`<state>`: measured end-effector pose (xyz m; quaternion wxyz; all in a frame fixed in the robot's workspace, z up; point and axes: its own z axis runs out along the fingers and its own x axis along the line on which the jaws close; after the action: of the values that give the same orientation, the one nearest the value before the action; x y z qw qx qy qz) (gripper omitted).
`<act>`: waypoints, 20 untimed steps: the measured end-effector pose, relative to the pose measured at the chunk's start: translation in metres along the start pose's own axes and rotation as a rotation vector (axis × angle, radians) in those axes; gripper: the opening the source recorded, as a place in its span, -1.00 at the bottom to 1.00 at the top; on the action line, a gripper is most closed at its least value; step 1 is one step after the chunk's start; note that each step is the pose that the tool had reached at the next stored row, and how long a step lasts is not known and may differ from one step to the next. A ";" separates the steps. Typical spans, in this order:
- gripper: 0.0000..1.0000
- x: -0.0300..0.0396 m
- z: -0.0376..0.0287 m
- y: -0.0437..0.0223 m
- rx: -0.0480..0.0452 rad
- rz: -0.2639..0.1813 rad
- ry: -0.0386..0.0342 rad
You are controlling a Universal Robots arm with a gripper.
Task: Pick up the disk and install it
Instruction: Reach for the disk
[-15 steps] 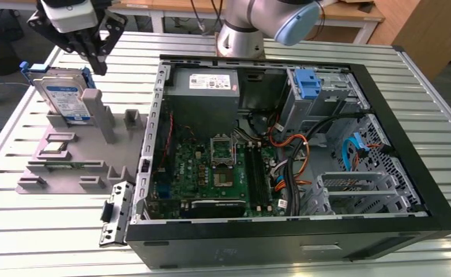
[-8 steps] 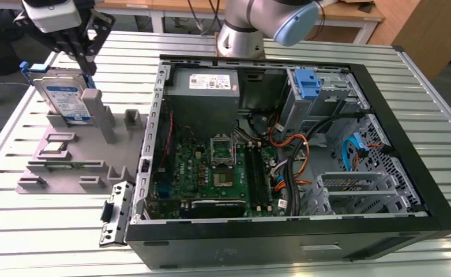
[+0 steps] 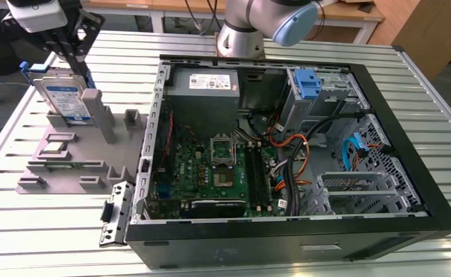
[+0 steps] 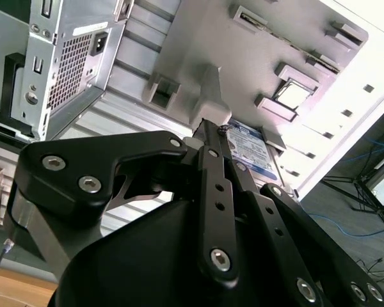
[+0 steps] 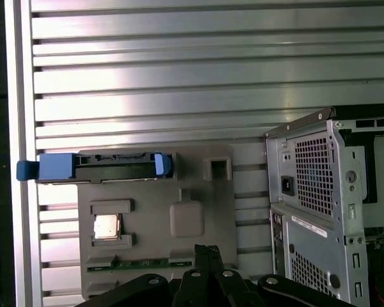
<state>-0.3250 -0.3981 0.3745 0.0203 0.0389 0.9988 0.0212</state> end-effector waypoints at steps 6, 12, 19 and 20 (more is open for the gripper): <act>-0.80 0.0032 0.0001 -0.0003 0.0000 0.000 0.0000; -0.80 0.0035 0.0003 -0.0003 0.0002 0.000 0.0029; -0.80 0.0035 0.0018 -0.0004 0.0023 0.001 0.0285; -0.80 0.0035 0.0019 -0.0004 0.0024 0.001 0.0285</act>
<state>-0.3284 -0.3981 0.3725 0.0060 0.0392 0.9990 0.0206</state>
